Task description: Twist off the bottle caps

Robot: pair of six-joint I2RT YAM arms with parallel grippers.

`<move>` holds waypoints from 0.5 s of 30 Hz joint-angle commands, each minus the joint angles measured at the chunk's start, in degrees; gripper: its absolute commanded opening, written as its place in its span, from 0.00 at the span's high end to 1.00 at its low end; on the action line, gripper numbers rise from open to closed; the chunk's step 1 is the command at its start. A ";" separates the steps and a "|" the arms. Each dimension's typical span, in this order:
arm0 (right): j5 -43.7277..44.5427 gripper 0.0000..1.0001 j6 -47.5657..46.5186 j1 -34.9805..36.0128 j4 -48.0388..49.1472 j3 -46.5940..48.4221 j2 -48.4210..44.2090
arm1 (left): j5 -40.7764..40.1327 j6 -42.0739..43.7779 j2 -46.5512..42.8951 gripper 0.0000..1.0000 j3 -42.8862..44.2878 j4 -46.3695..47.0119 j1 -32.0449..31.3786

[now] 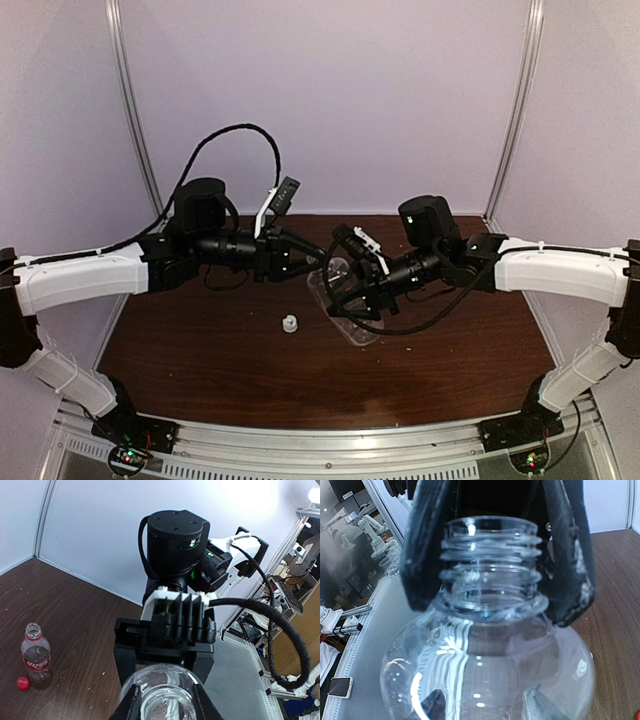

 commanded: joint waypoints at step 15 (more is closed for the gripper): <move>16.40 0.00 1.81 -1.43 -0.21 0.22 -4.85 | -16.69 9.22 -7.14 1.00 3.70 -17.91 3.89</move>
